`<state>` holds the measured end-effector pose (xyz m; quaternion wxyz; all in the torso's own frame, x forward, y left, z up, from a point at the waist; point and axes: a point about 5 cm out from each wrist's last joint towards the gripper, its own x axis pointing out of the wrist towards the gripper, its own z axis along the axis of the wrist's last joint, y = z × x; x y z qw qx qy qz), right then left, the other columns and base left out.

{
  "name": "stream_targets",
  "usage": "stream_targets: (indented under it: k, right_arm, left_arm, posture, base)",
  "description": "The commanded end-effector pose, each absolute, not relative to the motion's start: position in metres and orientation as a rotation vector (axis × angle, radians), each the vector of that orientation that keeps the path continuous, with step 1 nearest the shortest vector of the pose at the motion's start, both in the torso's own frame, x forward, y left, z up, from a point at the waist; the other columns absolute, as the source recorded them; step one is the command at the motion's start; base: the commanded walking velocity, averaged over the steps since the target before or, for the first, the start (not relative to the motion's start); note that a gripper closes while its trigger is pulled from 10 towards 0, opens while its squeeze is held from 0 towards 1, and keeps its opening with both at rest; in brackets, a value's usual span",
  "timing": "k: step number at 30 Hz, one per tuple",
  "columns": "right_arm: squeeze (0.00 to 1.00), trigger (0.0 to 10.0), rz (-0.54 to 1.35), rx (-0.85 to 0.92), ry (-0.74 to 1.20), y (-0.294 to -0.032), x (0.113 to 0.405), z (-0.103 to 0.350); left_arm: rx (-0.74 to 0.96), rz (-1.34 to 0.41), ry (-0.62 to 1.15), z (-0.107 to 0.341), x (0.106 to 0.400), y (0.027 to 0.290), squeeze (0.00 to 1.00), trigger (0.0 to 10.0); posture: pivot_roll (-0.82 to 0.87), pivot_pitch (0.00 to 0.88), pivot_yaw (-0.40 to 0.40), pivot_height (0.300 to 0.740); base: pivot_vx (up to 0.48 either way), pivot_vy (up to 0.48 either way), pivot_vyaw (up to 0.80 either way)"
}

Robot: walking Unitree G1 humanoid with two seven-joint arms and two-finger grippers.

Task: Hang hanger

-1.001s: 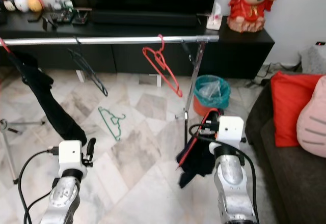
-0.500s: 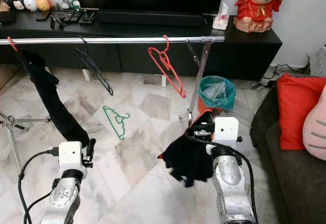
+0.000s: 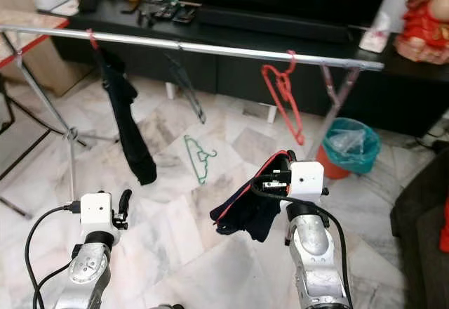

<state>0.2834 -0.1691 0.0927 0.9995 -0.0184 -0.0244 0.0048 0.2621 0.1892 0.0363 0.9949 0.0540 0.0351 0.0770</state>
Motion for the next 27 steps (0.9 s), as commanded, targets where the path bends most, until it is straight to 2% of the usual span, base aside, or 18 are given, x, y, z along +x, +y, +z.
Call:
stream_targets:
  k: [1, 7, 15, 20, 27]
  right_arm:
    - [0.00, 10.0, -0.018, -0.038, -0.061, -0.1779, 0.2830, 0.0952]
    - [0.00, 10.0, -0.016, -0.032, -0.062, -0.1767, 0.2829, 0.0950]
    - [0.00, 10.0, -0.019, -0.021, -0.040, -0.1763, 0.2837, 0.0926]
    - [0.00, 10.0, -0.016, -0.023, -0.039, -0.1756, 0.2835, 0.0919]
    - [0.00, 10.0, -0.014, -0.029, -0.054, -0.1749, 0.2837, 0.0936]
  left_arm:
    - [0.095, 0.150, 0.062, 0.0387, 0.2637, 0.1861, 0.00, 10.0]
    - [0.091, 0.148, 0.062, 0.0392, 0.2638, 0.1859, 0.00, 10.0]
    - [0.091, 0.145, 0.057, 0.0405, 0.2641, 0.1859, 0.00, 10.0]
    - [0.089, 0.145, 0.056, 0.0406, 0.2638, 0.1858, 0.00, 10.0]
    - [0.087, 0.142, 0.055, 0.0408, 0.2636, 0.1850, 0.00, 10.0]
  posture:
    - [-0.01, 0.068, -0.016, 0.740]
    - [-0.01, 0.071, -0.015, 0.740]
    - [-0.01, 0.072, -0.015, 0.740]
    - [-0.01, 0.072, -0.015, 0.740]
    - [-0.01, 0.072, -0.015, 0.740]
  base:
    - [0.000, 0.000, 0.00]
    - [0.000, 0.000, 0.00]
    - [0.255, 0.000, 0.00]
    - [0.282, 0.000, -0.80]
    - [0.302, 0.000, 0.00]
